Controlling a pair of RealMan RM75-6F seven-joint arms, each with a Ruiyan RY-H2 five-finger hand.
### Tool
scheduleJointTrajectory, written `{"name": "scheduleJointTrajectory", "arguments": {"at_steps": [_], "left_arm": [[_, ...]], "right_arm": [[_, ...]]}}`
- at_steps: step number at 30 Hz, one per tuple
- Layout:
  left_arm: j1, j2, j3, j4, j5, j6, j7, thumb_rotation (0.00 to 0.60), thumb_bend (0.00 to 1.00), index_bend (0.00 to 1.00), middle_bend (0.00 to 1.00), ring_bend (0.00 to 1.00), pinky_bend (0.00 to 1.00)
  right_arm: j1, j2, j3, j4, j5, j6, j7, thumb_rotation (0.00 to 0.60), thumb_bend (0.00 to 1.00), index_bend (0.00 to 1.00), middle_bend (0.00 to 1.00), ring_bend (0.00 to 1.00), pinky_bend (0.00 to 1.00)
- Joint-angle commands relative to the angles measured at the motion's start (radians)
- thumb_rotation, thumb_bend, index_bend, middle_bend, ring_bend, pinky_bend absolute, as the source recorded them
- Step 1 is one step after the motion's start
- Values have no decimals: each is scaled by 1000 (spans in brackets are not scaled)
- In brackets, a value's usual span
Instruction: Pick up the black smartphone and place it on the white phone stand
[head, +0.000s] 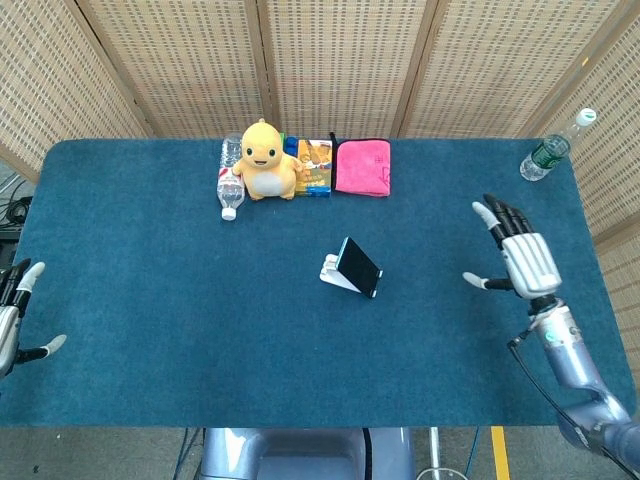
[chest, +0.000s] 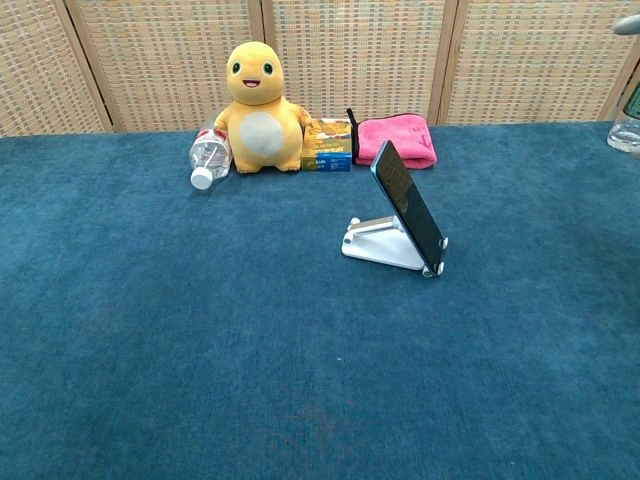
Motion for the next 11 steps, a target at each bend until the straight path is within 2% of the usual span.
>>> {"name": "scheduleJointTrajectory", "arguments": {"at_steps": [1, 6, 8, 11], "left_arm": [[6, -19, 16, 4, 43, 25, 28, 600, 0, 0, 0, 0, 0], [13, -48, 31, 52, 97, 50, 3, 600, 0, 0, 0, 0, 0], [17, -56, 37, 66, 111, 58, 7, 600, 0, 0, 0, 0, 0], [21, -63, 43, 77, 127, 69, 9, 600, 0, 0, 0, 0, 0]], "right_arm": [[-182, 164, -41, -259, 99, 120, -240, 600, 95, 0, 0, 0, 49], [-276, 201, -76, -367, 82, 214, -271, 600, 45, 0, 0, 0, 21], [-303, 204, -88, -390, 69, 241, -281, 600, 1, 0, 0, 0, 4], [-329, 204, -102, -408, 48, 261, -278, 600, 0, 0, 0, 0, 0]]}}
